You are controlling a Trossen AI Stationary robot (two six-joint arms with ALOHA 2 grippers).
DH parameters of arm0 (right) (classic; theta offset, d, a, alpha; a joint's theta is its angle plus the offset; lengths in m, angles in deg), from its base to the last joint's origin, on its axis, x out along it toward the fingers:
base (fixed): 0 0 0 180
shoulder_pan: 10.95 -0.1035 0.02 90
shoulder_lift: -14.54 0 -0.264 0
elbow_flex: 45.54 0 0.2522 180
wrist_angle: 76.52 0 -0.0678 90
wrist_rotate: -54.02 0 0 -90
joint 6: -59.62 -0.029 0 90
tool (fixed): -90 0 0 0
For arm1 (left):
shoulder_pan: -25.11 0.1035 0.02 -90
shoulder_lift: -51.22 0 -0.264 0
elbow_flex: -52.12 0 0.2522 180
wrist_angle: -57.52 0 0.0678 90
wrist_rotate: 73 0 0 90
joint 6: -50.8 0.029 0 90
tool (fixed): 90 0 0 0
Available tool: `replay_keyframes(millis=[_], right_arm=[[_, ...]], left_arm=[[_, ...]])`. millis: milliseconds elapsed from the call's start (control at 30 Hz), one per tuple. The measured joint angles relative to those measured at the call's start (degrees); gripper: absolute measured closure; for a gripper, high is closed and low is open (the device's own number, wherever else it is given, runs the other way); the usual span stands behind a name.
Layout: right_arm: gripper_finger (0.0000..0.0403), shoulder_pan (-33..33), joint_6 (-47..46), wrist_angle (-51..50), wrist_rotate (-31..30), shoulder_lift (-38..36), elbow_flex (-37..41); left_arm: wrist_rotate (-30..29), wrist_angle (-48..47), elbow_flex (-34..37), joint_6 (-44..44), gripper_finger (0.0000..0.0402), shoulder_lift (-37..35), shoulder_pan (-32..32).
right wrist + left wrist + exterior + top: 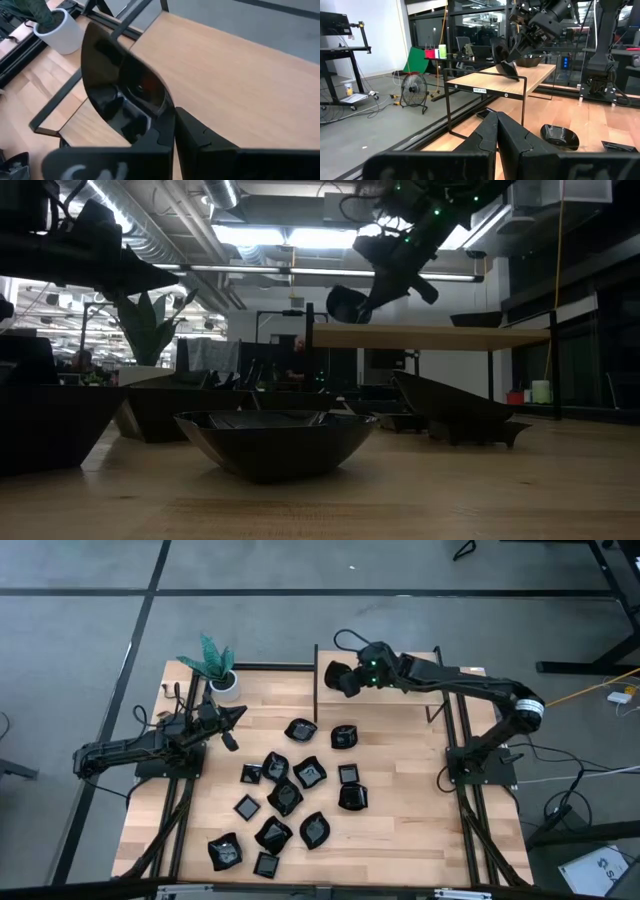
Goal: Pick & Place Mini shaped plates
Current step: Put the black leaf-shaped plate on the shelf
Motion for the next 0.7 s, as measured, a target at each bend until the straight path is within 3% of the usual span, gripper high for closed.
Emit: replay_keyframes(millis=[433, 700], right_arm=[[0.0392, 0.0, 1.9, 0.9, 1.5, 2.1, 0.0], [0.0354, 0.0, 3.1, 0.9, 1.5, 2.1, 0.0]], left_arm=[[0.0, 0.0, 0.0, 0.0, 0.0398, 0.0, 0.0], [0.0, 0.0, 0.0, 0.0, 0.0398, 0.0, 0.0]])
